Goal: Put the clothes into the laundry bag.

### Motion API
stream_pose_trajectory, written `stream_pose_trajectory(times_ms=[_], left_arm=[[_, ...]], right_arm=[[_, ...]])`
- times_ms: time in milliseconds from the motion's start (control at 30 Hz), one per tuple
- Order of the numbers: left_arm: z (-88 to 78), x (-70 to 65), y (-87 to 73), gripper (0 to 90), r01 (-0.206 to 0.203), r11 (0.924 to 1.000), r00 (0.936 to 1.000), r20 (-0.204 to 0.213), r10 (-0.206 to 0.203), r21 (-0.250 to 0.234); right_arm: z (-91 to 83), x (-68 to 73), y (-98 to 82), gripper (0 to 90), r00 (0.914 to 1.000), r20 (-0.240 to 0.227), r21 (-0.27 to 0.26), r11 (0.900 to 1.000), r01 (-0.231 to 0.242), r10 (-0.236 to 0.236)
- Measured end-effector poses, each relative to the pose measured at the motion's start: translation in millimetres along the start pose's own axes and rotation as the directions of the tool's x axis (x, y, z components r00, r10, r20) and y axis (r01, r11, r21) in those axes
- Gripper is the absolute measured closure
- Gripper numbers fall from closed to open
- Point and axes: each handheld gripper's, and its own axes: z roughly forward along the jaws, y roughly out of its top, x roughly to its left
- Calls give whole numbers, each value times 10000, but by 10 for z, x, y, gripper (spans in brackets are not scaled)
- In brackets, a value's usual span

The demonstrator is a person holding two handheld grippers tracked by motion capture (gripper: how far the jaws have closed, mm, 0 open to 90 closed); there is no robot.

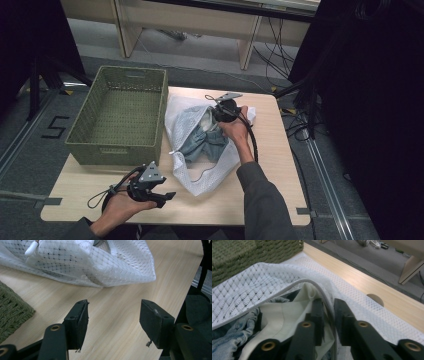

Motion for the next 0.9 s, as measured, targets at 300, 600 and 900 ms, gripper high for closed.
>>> stream_pose_trajectory(times_ms=[300, 600, 900], left_arm=[[-8, 28, -8, 396, 93, 9999, 9999, -113, -92, 47], [-73, 118, -41, 389, 475, 9989, 9982, -358, -475, -28], [-115, 193, -87, 377, 480, 9988, 9975, -515, -474, 101]], right_arm=[[-197, -46, 24, 900, 9989, 469, 20, 10000, 6, -7], [-753, 69, -20, 900, 9968, -56, -634, 9948, 792, -797], [-1356, 317, -328, 900, 9681, -694, -889, 9680, 2345, -2409]])
